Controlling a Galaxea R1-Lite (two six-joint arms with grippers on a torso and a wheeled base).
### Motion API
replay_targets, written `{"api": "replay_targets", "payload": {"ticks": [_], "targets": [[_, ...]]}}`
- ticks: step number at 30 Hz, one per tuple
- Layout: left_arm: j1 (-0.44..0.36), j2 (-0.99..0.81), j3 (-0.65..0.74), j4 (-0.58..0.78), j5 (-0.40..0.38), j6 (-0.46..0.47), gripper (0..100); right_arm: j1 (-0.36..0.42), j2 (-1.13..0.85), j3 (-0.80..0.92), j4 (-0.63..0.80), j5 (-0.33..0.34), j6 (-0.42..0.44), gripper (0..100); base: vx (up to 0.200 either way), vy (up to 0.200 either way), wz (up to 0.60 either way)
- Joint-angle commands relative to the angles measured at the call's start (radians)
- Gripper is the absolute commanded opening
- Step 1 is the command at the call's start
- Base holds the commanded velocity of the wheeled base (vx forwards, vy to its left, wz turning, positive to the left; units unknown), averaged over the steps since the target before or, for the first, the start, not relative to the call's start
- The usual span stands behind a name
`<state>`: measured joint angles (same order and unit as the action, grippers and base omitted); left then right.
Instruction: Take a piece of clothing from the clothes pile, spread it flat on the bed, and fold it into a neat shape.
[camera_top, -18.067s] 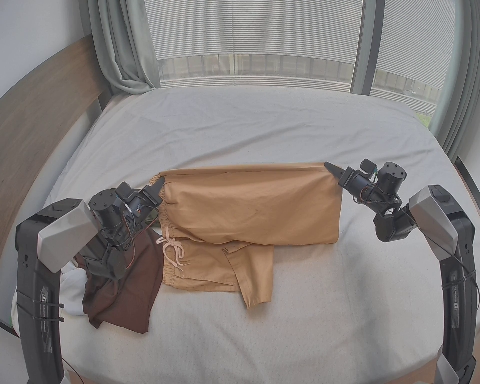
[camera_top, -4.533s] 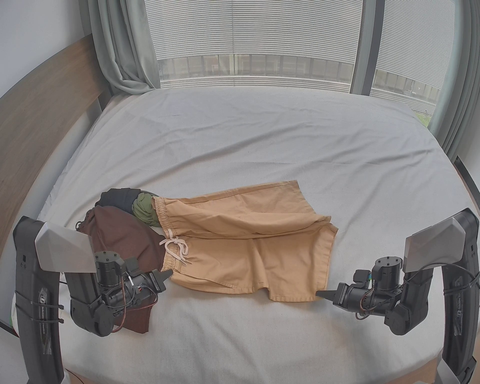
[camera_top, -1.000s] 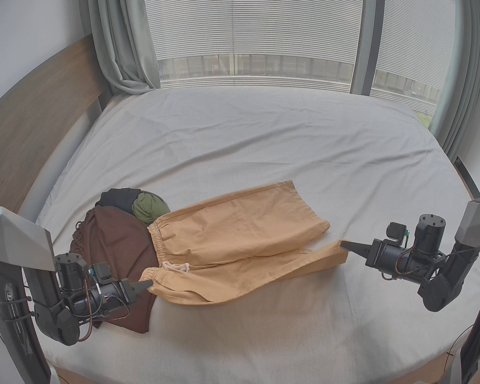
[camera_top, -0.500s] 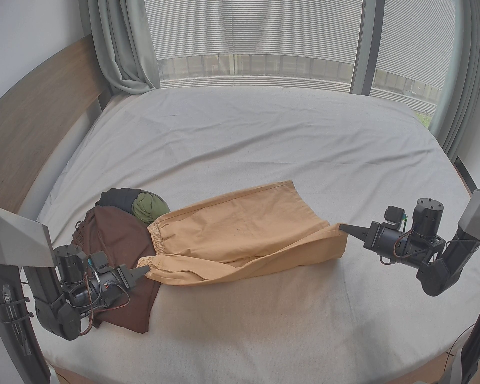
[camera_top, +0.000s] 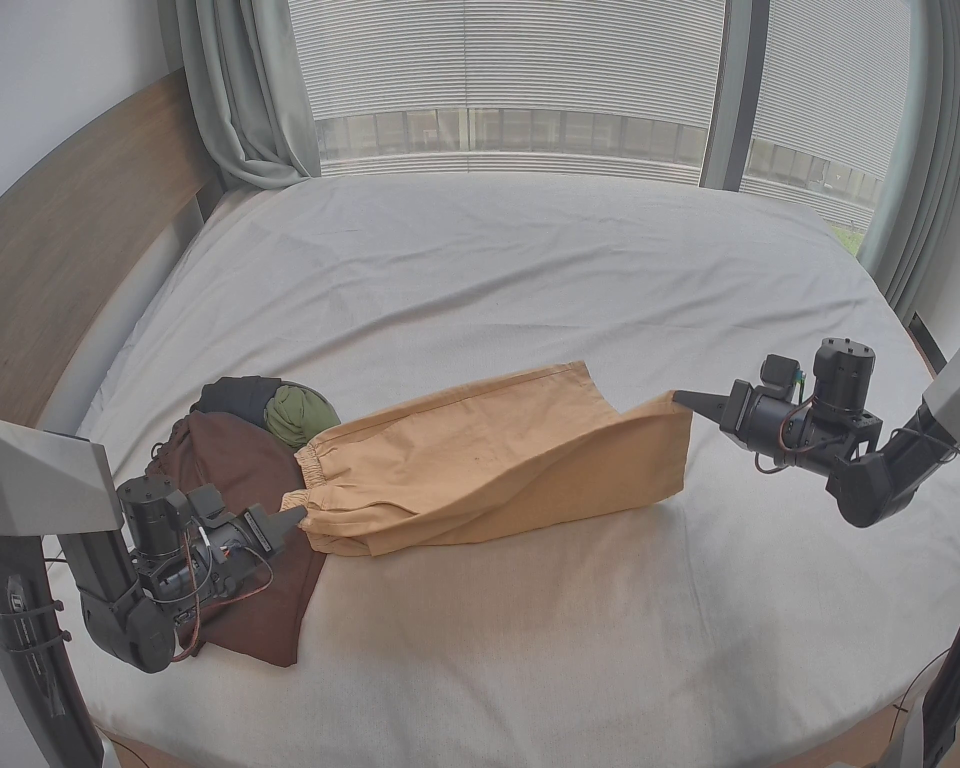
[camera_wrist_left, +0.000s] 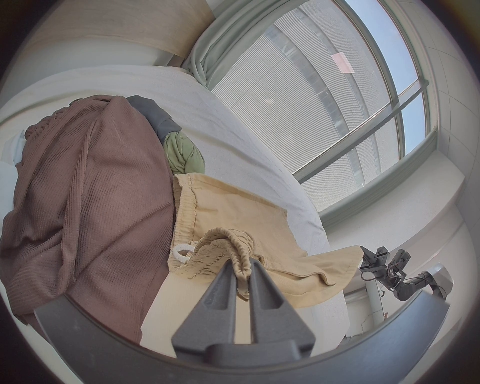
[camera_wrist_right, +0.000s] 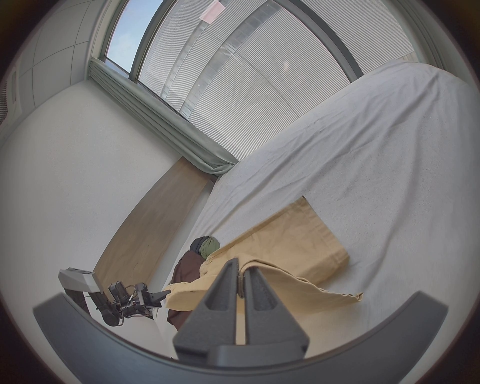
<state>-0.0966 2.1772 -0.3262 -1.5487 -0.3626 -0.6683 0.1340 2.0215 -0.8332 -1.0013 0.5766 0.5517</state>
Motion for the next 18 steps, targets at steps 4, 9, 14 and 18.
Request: {"api": "replay_targets", "payload": {"ticks": [4, 9, 14, 18], "targets": [[-0.022, 0.003, -0.059, -0.001, 0.060, -0.048, 0, -0.001, 0.026, -0.201, 0.139, -0.001, -0.003, 0, 0.000, 0.000, 0.00], [-0.022, 0.007, -0.085, 0.001, 0.093, -0.070, 0, 0.007, 0.079, -0.317, 0.219, -0.004, -0.007, 0, 0.000, 0.000, 0.00], [-0.018, 0.021, -0.105, -0.001, 0.099, -0.073, 0, 0.013, 0.141, -0.403, 0.247, -0.006, -0.007, 0, 0.000, 0.000, 0.00], [-0.018, 0.039, -0.129, 0.001, 0.116, -0.091, 0, 0.018, 0.186, -0.458, 0.268, -0.007, -0.007, 0, 0.000, 0.000, 0.00]]}}
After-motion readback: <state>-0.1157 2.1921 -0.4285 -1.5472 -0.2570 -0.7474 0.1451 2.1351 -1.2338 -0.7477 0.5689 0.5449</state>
